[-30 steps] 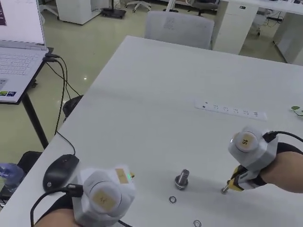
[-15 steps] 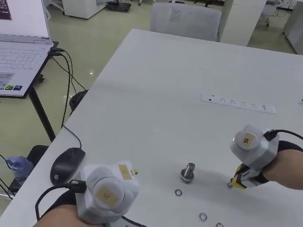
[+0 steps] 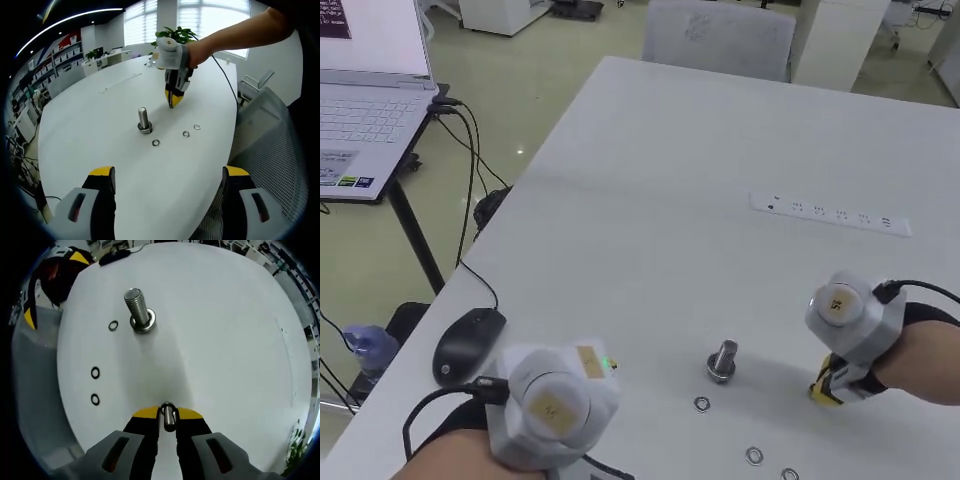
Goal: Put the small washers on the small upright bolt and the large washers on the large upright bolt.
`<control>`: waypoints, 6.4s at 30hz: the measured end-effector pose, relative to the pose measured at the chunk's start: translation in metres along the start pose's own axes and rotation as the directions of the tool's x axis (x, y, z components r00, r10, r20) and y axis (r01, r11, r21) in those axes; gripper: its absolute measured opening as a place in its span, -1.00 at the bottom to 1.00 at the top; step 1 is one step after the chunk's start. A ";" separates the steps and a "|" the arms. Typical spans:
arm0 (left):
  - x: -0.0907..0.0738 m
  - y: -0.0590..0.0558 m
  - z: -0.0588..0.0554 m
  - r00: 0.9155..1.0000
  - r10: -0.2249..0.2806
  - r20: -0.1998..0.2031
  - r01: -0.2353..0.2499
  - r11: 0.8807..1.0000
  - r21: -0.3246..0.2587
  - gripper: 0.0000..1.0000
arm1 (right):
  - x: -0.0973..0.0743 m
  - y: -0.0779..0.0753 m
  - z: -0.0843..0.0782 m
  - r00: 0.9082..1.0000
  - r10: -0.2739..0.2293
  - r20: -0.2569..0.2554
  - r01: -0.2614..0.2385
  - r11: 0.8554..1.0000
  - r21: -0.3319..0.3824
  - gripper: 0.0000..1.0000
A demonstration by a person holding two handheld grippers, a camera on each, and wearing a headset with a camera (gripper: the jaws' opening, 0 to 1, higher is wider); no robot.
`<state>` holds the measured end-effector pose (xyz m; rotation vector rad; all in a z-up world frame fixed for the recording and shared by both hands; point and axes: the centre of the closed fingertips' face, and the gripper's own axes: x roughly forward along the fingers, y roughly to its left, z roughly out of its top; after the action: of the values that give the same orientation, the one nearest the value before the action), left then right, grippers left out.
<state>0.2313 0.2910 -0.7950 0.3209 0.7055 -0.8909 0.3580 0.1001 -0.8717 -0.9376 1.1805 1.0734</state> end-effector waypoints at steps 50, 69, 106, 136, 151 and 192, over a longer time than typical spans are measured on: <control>-0.005 -0.003 0.003 1.000 -0.008 0.009 0.008 1.000 0.015 0.74 | -0.029 0.014 0.040 0.996 -0.015 0.087 0.021 0.997 -0.070 -0.51; -0.006 -0.005 0.005 1.000 -0.015 0.025 0.014 1.000 0.014 0.91 | -0.034 0.060 0.048 0.992 0.037 0.123 -0.020 0.991 -0.130 -0.49; -0.003 -0.009 0.009 0.999 -0.025 0.024 0.024 0.999 0.031 0.94 | 0.004 0.110 0.001 0.991 0.085 0.099 -0.068 0.984 -0.166 -0.49; -0.001 -0.013 0.007 0.999 -0.038 0.014 0.038 0.999 0.036 0.80 | 0.006 0.114 0.003 0.995 0.043 0.093 -0.019 0.970 -0.244 -0.70; -0.002 -0.017 0.007 0.999 -0.039 0.009 0.038 0.999 0.034 0.74 | 0.005 0.114 0.003 0.995 0.036 0.088 -0.015 0.973 -0.230 -0.71; -0.001 -0.015 0.008 1.000 -0.025 0.005 0.024 0.999 0.044 0.79 | -0.045 0.076 -0.017 0.995 0.021 0.102 -0.015 0.998 -0.057 -0.74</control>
<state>0.2224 0.2781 -0.7882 0.3492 0.6871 -0.9310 0.2783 0.0956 -0.8310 -0.9053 1.0809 1.1610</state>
